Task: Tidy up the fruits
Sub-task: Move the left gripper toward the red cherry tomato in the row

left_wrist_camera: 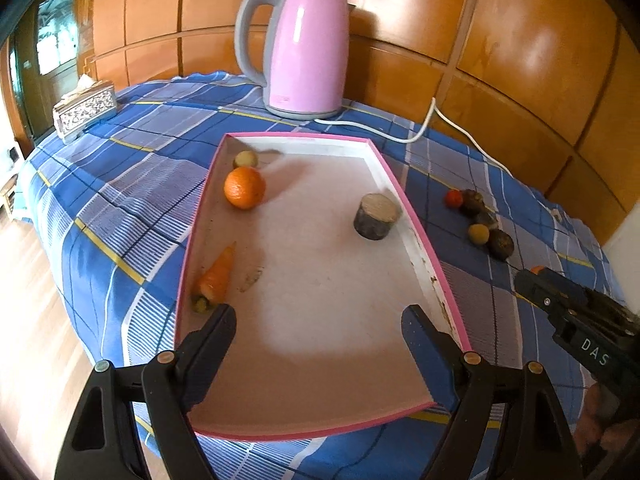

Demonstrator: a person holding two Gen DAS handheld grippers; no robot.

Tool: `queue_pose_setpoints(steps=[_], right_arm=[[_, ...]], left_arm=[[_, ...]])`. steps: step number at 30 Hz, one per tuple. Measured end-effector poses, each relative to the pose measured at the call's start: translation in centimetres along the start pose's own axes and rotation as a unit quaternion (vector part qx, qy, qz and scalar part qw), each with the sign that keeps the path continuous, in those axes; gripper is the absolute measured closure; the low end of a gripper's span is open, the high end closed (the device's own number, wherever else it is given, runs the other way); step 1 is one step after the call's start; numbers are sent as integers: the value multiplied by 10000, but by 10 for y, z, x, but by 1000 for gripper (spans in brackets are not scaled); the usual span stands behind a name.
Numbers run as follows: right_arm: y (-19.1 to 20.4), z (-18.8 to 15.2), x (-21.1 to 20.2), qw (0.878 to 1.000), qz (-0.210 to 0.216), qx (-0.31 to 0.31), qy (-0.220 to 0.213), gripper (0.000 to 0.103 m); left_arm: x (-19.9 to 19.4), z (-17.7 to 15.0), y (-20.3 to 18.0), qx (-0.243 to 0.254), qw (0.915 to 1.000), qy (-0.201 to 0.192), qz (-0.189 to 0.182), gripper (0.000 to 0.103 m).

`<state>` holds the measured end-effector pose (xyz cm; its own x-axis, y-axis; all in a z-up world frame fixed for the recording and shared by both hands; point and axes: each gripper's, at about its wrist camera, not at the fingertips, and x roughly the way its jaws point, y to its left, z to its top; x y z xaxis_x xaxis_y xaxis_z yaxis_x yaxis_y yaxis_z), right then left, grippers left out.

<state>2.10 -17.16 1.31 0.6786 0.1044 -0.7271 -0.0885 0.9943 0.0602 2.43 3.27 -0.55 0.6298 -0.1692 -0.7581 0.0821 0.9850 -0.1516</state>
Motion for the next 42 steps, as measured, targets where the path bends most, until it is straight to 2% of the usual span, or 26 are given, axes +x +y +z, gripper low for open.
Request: queue_pose_setpoints(steps=[7, 17, 19, 22, 24, 27, 32, 35, 37, 42], right_arm=[[-40, -19, -9, 9983, -351, 469, 60, 60], [-67, -38, -16, 9956, -486, 785, 127, 60], [-69, -41, -18, 9953, -494, 821, 111, 60], [-74, -43, -22, 9949, -494, 879, 86, 60], [-76, -44, -24, 9946, -482, 920, 58, 60], [-79, -44, -26, 9943, -470, 954, 28, 60], [-82, -46, -27, 9942, -469, 969, 23, 60], [-84, -47, -26, 9942, -449, 980, 41, 60], [-87, -47, -26, 9942, -426, 990, 41, 60], [-91, -48, -25, 9940, -387, 1021, 52, 60]], left_arm=[[1, 0, -11, 183, 9996, 58, -200, 18], [7, 17, -46, 599, 9971, 186, -434, 22], [9, 25, -53, 672, 9962, 200, -518, 26], [15, 39, -65, 782, 9945, 222, -653, 40], [20, 46, -72, 840, 9934, 260, -739, 55], [32, 58, -85, 894, 9915, 388, -865, 67], [53, 75, -103, 998, 9891, 535, -937, 68], [74, 86, -109, 906, 9884, 766, -951, 69], [88, 92, -115, 848, 9868, 941, -1005, 73], [109, 104, -133, 977, 9852, 984, -1009, 76]])
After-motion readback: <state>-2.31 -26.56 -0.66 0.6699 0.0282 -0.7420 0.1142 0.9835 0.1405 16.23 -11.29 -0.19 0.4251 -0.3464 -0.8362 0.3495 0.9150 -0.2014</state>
